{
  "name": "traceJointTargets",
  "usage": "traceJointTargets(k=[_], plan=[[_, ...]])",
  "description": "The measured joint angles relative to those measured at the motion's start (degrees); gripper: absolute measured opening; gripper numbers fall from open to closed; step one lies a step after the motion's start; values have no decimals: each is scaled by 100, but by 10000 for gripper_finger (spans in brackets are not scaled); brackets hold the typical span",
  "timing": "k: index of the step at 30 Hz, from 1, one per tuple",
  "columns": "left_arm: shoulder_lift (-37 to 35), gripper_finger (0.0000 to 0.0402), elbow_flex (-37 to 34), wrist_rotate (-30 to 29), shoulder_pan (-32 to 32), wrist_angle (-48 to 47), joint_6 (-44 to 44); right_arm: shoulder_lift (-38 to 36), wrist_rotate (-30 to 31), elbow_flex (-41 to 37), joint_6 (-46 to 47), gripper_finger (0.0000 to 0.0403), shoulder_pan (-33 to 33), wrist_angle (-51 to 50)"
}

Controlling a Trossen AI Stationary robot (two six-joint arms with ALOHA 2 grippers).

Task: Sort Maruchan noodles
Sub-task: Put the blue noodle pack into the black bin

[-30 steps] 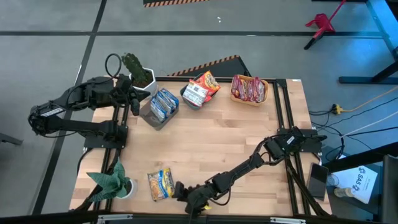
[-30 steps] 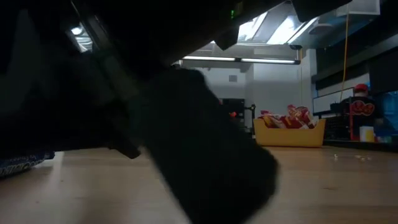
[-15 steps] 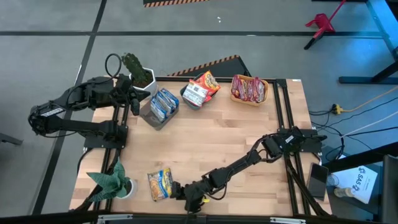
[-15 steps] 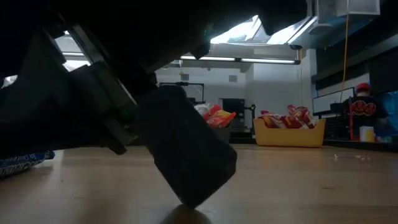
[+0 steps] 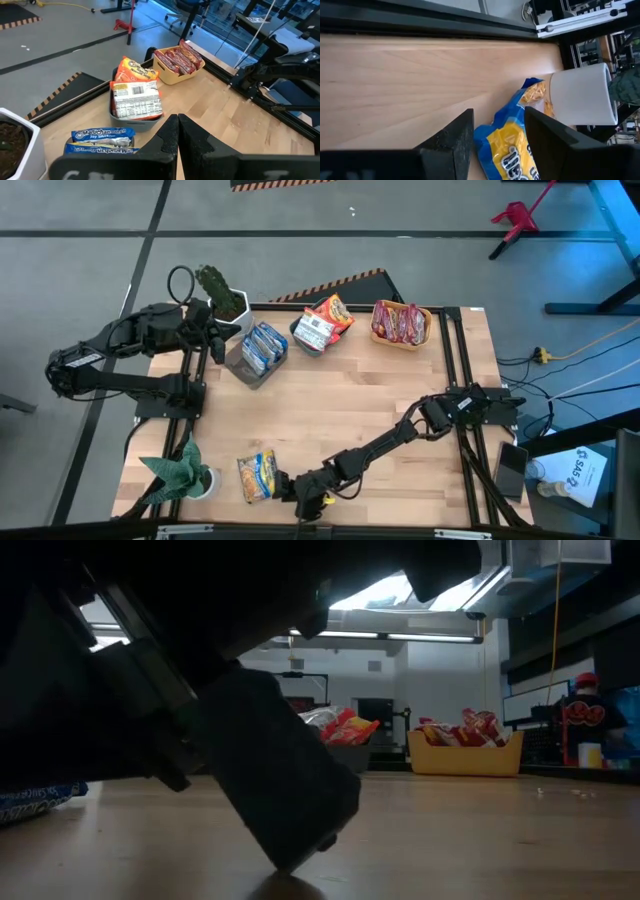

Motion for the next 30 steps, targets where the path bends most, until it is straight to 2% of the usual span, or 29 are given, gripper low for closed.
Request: traceJointTargets(k=[5,18,25,30], plan=[[0,0,1,-2,2,13,0,-2,39,0,169,148,-45,-280],[0,0,1,-2,2,13,-1,-8,214,-15,1031,9,-52,-654],[-1,0,1,0,2,14,-46,-225,516,-48,2417,1,-52,-1052],[-1,0,1,0,1,38,-120,-572,993,-72,2718,0,-43,-1422]])
